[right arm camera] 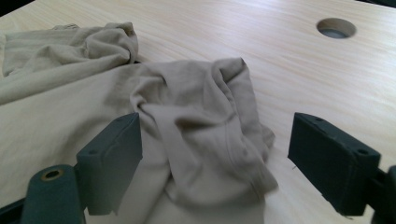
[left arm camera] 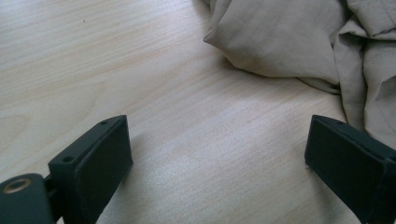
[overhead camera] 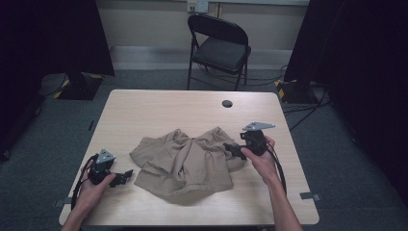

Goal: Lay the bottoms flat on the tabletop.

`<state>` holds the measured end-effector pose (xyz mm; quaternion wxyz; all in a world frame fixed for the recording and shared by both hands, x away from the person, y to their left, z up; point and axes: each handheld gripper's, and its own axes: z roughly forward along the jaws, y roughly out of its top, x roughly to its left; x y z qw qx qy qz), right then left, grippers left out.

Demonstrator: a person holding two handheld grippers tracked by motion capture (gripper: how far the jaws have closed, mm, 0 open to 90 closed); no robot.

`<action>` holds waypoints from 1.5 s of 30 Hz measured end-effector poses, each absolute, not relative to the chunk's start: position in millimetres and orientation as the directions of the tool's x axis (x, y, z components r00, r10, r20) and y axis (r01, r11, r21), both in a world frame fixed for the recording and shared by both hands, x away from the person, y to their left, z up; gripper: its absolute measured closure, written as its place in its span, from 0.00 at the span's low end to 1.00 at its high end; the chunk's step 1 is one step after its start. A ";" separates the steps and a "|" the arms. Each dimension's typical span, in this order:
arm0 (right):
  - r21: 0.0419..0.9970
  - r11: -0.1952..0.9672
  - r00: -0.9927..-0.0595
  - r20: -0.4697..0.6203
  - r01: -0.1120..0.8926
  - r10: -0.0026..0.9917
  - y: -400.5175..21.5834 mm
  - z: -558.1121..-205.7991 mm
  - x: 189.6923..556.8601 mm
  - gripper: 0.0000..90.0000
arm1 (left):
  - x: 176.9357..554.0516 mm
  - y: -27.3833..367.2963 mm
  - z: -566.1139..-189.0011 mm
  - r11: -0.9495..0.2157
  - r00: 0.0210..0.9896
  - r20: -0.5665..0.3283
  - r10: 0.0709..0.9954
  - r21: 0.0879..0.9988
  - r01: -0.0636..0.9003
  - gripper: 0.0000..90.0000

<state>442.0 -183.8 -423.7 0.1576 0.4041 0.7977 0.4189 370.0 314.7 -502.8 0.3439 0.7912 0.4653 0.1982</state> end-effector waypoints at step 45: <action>0.766 0.338 -0.671 0.159 0.547 0.724 -134.9 -449.2 474.1 0.92 | 371.9 316.0 -502.6 -0.345 0.506 -0.004 0.863 0.726 0.594 0.06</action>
